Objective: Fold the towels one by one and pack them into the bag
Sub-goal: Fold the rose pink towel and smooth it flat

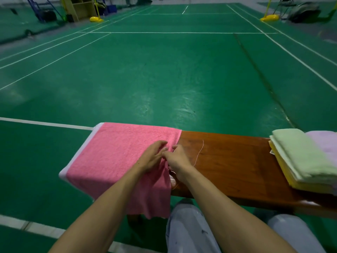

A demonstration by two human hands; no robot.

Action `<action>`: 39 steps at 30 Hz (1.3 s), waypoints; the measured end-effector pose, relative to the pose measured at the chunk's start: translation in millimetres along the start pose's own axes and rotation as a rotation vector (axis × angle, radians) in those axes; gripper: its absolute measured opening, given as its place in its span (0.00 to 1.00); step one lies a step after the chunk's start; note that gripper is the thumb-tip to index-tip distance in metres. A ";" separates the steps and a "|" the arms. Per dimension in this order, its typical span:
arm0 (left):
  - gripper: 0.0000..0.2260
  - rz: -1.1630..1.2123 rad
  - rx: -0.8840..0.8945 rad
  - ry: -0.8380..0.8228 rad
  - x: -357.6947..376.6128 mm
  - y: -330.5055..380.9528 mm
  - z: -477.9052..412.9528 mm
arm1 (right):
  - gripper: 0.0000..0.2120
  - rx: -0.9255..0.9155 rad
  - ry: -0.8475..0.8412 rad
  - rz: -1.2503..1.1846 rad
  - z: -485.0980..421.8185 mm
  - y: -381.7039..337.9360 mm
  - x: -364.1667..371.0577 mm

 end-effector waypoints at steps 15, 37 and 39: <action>0.14 -0.204 0.015 -0.006 -16.7 12.8 12.6 | 0.22 -0.061 -0.090 0.045 -2.6 10.6 -14.5; 0.19 -0.487 0.090 -0.150 56.4 87.7 5.8 | 0.13 -0.089 0.254 -0.107 10.4 24.9 -162.1; 0.19 -0.482 0.095 -0.177 78.4 95.1 1.4 | 0.12 -0.072 0.281 -0.098 14.1 33.7 -184.6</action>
Point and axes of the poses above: each hand's wrist, its own z-axis away from the middle knuckle, its own x-axis out of the palm, y = z × x, the point moved 6 cm from there along -z, towards the middle knuckle, and after that the axes turned 6 degrees about z, right-handed, at the moved point
